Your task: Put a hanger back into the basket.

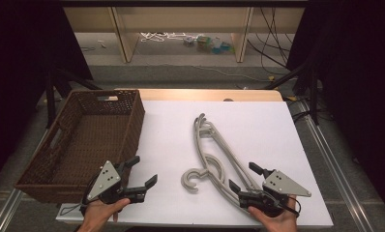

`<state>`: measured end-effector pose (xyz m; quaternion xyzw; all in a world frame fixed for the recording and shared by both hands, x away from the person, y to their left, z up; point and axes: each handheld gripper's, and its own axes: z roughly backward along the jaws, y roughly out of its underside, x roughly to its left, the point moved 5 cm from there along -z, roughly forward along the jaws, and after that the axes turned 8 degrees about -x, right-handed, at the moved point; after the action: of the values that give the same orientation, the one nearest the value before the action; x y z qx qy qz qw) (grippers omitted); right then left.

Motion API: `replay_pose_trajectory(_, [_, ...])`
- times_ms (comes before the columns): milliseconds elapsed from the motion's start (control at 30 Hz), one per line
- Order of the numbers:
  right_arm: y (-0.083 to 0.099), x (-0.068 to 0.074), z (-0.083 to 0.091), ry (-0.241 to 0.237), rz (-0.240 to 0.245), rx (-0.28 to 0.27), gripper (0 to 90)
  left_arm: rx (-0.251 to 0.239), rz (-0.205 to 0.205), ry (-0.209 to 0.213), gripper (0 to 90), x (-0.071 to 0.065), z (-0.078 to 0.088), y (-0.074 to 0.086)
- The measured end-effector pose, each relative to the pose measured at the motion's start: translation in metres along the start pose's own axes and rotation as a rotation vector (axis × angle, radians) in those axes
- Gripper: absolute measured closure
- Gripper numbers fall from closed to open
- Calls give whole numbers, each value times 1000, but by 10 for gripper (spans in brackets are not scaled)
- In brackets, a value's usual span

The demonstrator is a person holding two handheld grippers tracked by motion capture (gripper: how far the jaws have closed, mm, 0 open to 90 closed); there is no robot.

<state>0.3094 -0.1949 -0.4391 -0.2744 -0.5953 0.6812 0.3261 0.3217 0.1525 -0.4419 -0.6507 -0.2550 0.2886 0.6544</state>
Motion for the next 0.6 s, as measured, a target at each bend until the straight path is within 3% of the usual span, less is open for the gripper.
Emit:
replay_pose_trajectory(100, [2, 2, 1, -12, -8, 36, 182, -2, 1, 0, 158, 0, 0, 0])
replay_pose_trajectory(200, [2, 1, 0, -11, 13, 45, 185, 5, 5, -1, 158, 0, 0, 1])
replay_pose_trajectory(233, [3, 3, -1, -32, -5, 47, 189, 3, 7, -2, 158, 0, 0, 1])
replay_pose_trajectory(533, [10, 4, -5, -64, 49, 128, 206, 8, -4, -1, 158, 0, -1, 1])
replay_pose_trajectory(600, [12, 4, -5, -64, 57, 170, 217, 4, -6, 3, 158, 0, -1, 1])
